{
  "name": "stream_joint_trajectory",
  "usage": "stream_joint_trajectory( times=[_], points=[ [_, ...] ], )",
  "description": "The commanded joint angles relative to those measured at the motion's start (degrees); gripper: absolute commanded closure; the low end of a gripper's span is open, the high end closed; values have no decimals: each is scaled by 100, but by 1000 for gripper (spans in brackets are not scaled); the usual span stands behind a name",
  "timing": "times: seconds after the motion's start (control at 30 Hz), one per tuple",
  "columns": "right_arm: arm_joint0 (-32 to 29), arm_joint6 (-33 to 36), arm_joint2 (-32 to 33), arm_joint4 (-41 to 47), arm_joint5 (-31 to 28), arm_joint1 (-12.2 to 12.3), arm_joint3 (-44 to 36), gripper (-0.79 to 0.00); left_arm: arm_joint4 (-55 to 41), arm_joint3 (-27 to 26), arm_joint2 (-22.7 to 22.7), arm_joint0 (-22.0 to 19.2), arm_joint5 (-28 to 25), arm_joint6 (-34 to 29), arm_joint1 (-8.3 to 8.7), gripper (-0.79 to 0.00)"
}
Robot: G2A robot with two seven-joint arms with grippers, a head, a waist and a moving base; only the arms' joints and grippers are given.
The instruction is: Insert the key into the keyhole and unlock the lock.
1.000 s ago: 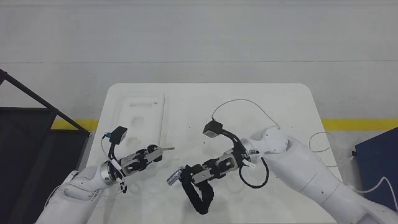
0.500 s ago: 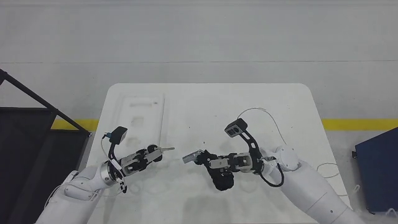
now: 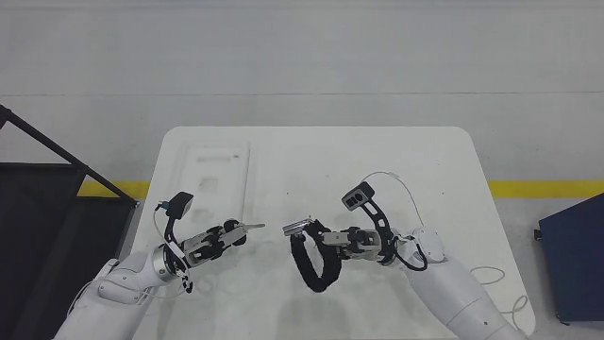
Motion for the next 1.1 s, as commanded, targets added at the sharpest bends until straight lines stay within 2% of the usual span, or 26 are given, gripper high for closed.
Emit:
stream_joint_trajectory(
  times=[0.0, 0.17, 0.47, 1.07],
  points=[
    [-12, 7, 88, -133, 7, -89, 106, 0, 0, 0, 0, 0, 0, 0, 0, 0],
    [-41, -76, 231, -506, -76, -263, 283, 0, 0, 0, 0, 0, 0, 0, 0, 0],
    [-108, 65, 494, -619, 64, -470, 399, 0, 0, 0, 0, 0, 0, 0, 0, 0],
    [-114, 71, 514, -621, 70, -474, 399, 0, 0, 0, 0, 0, 0, 0, 0, 0]
  ],
)
